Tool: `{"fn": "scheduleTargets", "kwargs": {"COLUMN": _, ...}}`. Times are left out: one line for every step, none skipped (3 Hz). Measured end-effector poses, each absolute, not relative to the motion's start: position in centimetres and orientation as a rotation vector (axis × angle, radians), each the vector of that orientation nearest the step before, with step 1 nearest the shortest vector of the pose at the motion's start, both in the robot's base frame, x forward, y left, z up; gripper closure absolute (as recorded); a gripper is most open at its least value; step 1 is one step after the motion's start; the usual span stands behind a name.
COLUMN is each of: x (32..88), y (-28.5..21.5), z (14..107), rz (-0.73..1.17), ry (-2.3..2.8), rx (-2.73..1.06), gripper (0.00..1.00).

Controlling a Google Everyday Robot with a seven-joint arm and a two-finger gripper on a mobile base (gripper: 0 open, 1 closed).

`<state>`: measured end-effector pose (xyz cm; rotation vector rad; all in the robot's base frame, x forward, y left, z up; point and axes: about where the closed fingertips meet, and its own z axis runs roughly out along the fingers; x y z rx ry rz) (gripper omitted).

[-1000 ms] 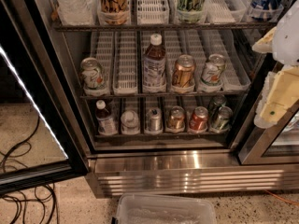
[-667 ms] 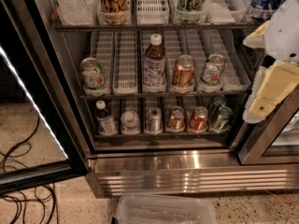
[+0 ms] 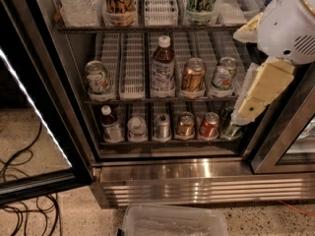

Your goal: Pick water bottle from top shelf of fridge

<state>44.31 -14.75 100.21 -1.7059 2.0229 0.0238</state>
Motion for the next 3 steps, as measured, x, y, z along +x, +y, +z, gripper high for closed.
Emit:
{"fn": "scheduleTargets", "kwargs": {"x": 44.1, "y": -13.7, "z": 100.9, "rz": 0.037, "ry": 1.989, "rx": -1.688, "gripper": 0.0}}
{"fn": "scheduleTargets", "kwargs": {"x": 44.0, "y": -9.8, "z": 102.5, "rz": 0.097, "ry": 1.894, "rx": -1.656, "gripper": 0.0}}
{"fn": "scheduleTargets", "kwargs": {"x": 44.4, "y": -5.2, "z": 104.4, "rz": 0.156, "ry": 1.79, "rx": -1.644, "gripper": 0.0}}
